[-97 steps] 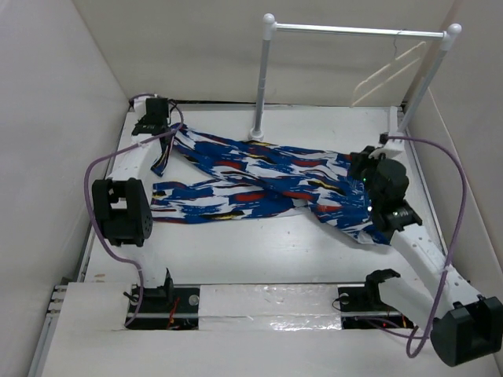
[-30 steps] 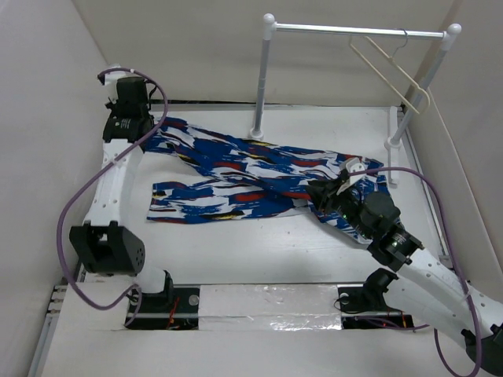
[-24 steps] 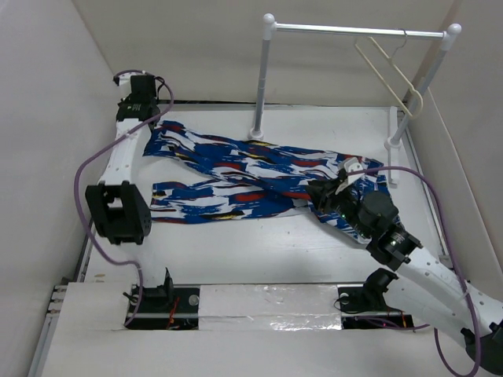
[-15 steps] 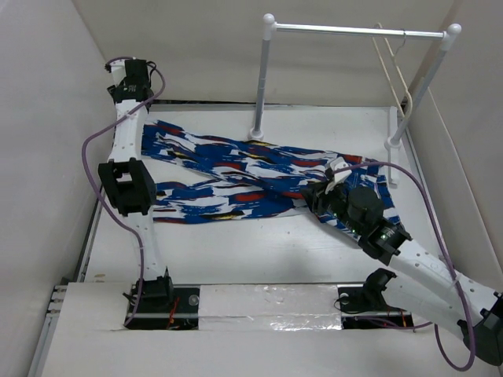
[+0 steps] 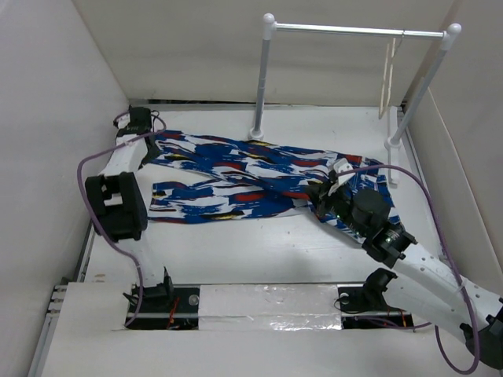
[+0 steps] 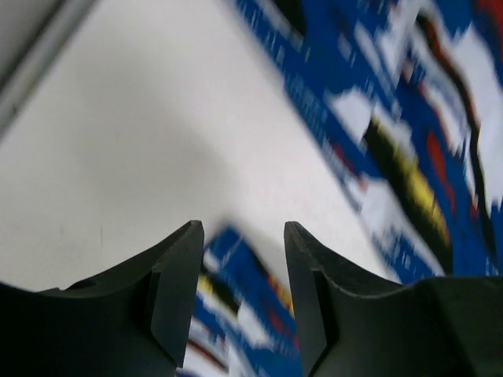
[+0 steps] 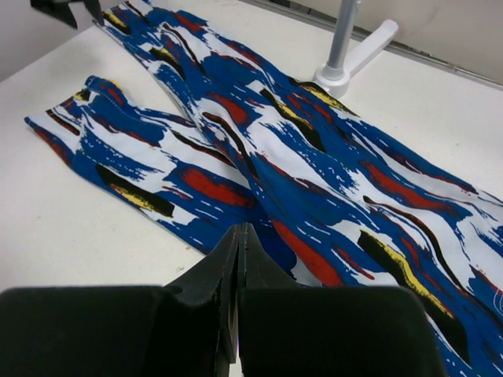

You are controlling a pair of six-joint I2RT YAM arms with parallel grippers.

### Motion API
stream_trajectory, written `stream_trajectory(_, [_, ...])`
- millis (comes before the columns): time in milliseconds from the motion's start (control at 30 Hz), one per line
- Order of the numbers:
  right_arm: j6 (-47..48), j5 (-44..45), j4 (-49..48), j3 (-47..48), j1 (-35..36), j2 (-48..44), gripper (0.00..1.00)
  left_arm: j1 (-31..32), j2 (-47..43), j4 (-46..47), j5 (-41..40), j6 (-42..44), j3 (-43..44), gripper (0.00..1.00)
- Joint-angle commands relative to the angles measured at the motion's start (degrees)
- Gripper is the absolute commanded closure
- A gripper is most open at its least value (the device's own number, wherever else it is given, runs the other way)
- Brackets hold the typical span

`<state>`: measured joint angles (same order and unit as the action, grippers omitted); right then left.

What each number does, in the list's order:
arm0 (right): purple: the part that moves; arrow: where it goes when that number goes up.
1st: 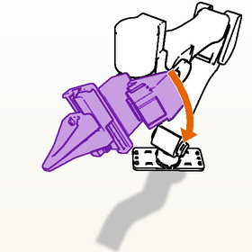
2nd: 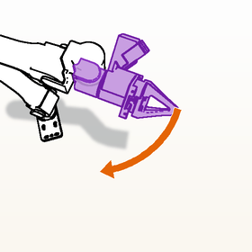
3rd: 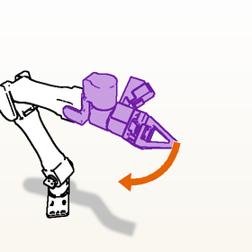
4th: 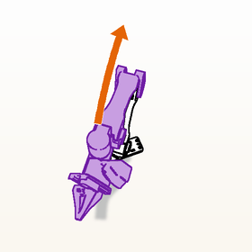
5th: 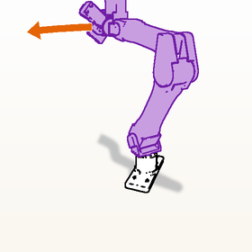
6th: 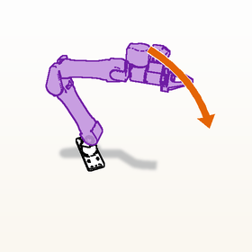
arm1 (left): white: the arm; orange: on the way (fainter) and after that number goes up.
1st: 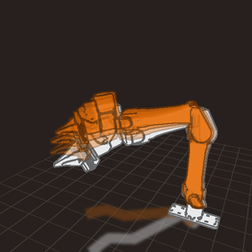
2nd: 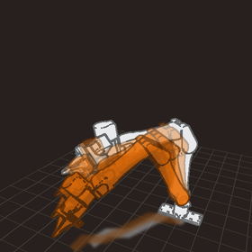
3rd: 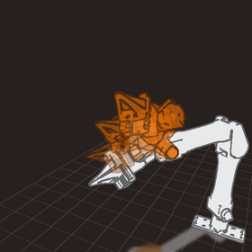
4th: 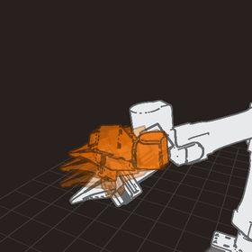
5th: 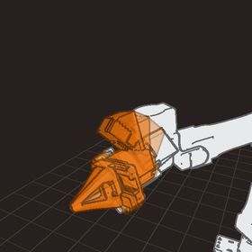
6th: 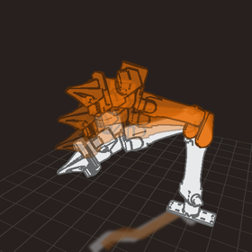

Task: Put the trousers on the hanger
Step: Flatten out the trousers at the center of the board.

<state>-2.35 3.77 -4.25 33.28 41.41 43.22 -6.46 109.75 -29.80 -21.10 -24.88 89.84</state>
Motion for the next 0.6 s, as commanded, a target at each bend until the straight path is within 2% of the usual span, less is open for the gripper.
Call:
stream_trajectory(0, [0.9,-1.8,0.0,3.1,1.0,-1.9,1.00,0.1,-15.5,3.9,6.7,-11.2,-12.0,0.57])
stream_trajectory(200, [1.0,-0.8,1.1,3.3,1.0,-3.5,1.00,0.7,-34.1,0.4,6.2,-21.2,-29.0,0.60])
stream_trajectory(267, [1.6,-0.3,2.7,3.9,1.0,-3.8,0.99,0.7,-39.1,-0.9,8.4,-24.1,-32.3,0.60])
stream_trajectory(333, [1.6,0.5,3.0,3.9,1.0,-4.3,0.97,0.7,-41.4,-2.2,11.9,-25.7,-36.2,0.60])
stream_trajectory(567, [1.7,-0.4,3.9,4.2,1.0,-6.0,0.85,0.7,-44.5,-2.1,13.5,-29.9,-47.6,0.59])
